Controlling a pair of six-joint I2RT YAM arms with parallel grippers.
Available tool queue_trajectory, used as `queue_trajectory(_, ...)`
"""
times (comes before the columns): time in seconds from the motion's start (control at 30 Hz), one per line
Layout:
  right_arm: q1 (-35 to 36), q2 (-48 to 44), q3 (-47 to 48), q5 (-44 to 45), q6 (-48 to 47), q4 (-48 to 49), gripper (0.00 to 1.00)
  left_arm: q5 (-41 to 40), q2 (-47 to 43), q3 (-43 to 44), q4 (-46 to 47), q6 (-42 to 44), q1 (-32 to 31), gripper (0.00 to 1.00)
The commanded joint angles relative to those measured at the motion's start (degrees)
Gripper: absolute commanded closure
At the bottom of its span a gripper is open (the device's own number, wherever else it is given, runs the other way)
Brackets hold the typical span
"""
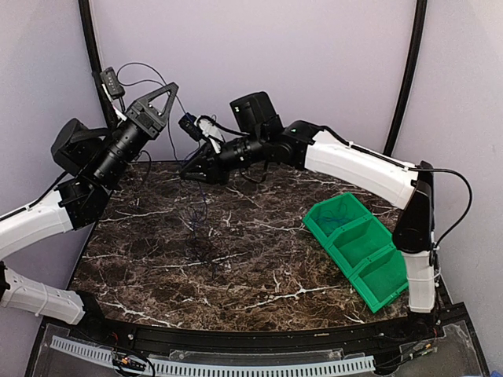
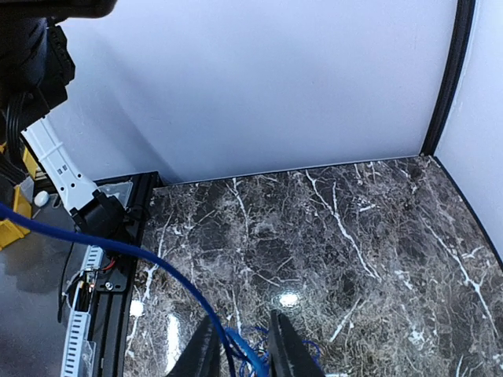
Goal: Untangle the cables
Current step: Pass from the left arm to the right, then place the untangled cable in the bin.
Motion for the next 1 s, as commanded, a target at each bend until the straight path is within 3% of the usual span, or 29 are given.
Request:
queue_trajectory(0.0,-0.02,-0.67,0.53,0.02,0.54,1.19,0.86,-2.01,-2.26,-0.46,3.93,0.15,-0.36,1.0)
queue_trajectory(0.17,-0.75,-4.3,-3.83,0.63,-1.0,2.44,1.0,-3.81,-3.44,-1.67,1.78,1.61,-0.29,1.0)
queue_trajectory(0.3,-2.05,-7.39,-6.89,0.27,-1.57,3.65,1.0,-5.32,-4.7,-2.89,-0.31,2.28,-0.39,0.96)
queue_trajectory(0.47,-5.67,-11.63,-7.06,-0.88,-2.4,3.91,1.0,-6.77,-5.97,-3.36,-4.26,4.74,-0.41,0.59)
queue_trajectory(0.63,-8.76,-15.44,-3.9,-3.1,-3.89,2.92,1.0,-8.21,-6.75,-2.97,-13.65,8.51,-0.29,0.31)
queue_trajectory(0.7,-9.29,-16.86,-3.24,-1.56,-5.41,2.29,1.0,-9.22,-7.18,-3.75,-17.05,8.68,-0.28,0.25)
queue_trajectory(0.83,-11.47,-20.13,-5.15,0.49,-6.79,1.35,1.0,-11.22,-8.97,-7.28,-19.95,8.54,-0.33,0.24)
queue_trajectory(0.97,-15.96,-24.79,-12.31,1.46,-7.82,1.77,1.0,-11.45,-9.34,-8.12,-23.7,15.06,-0.28,0.23)
